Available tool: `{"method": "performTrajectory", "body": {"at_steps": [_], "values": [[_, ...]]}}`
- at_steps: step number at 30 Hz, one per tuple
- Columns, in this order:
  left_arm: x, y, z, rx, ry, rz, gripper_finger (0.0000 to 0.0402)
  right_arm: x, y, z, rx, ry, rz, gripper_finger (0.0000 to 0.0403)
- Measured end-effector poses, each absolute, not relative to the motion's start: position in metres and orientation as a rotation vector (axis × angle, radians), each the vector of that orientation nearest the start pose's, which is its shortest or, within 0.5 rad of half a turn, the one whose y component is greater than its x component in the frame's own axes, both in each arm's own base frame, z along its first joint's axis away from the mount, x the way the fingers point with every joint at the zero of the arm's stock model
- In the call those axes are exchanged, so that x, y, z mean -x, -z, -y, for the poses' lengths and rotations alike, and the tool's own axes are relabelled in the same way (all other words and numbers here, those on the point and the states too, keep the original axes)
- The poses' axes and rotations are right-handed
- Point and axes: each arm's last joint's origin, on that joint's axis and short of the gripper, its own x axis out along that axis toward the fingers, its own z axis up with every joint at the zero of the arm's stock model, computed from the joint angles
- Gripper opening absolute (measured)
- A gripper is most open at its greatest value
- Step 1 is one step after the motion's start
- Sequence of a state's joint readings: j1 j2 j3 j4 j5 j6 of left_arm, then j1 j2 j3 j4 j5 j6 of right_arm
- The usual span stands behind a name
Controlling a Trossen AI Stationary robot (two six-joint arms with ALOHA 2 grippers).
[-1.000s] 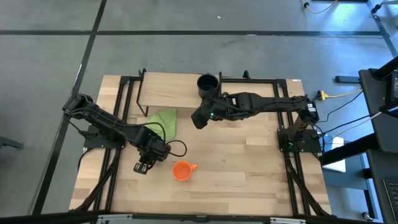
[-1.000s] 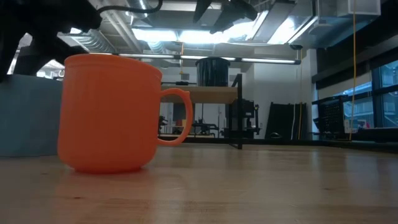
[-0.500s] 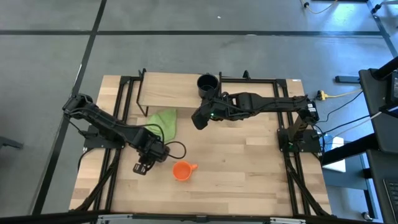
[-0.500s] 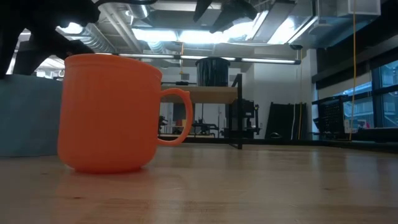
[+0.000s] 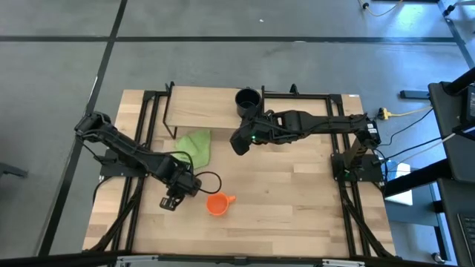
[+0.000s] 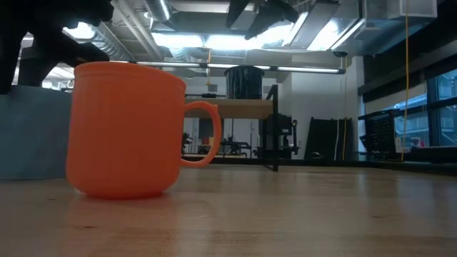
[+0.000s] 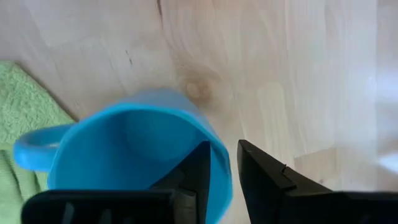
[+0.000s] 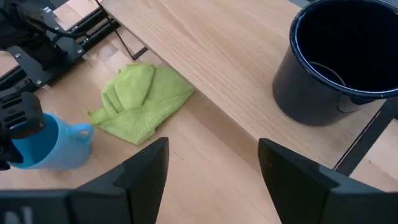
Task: Stack small to large cups/mugs on shelf
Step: Put the blue mug on the shelf
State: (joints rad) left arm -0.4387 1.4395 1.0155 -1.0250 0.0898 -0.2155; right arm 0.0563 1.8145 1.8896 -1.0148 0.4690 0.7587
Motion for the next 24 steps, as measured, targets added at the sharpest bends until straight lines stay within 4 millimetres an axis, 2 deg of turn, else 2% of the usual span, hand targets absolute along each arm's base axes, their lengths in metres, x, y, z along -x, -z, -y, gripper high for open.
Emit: {"method": "performTrajectory", "body": {"at_steps": [9, 12, 15, 19, 22, 24], "values": [[-0.215, -0.211, 0.104, -0.067, 0.239, -1.515, 0.0075, -0.376, -0.360, -0.013, -0.508, 0.669, -0.761, 0.0248], [-0.216, -0.211, 0.105, -0.064, 0.235, -1.502, 0.0075, -0.371, -0.357, -0.029, -0.511, 0.630, -0.828, 0.0248], [-0.217, -0.211, 0.105, -0.071, 0.228, -1.493, 0.0075, -0.368, -0.357, -0.058, -0.435, 0.538, -0.849, 0.0248], [-0.218, -0.211, 0.105, -0.093, 0.241, -1.479, 0.0075, -0.360, -0.374, -0.090, -0.344, 0.529, -0.678, 0.0246], [-0.220, -0.211, 0.104, -0.103, 0.258, -1.461, 0.0075, -0.342, -0.393, -0.093, -0.309, 0.618, -0.557, 0.0235], [-0.221, -0.211, 0.103, -0.108, 0.265, -1.450, 0.0075, -0.328, -0.403, -0.090, -0.283, 0.657, -0.539, 0.0227]]}}
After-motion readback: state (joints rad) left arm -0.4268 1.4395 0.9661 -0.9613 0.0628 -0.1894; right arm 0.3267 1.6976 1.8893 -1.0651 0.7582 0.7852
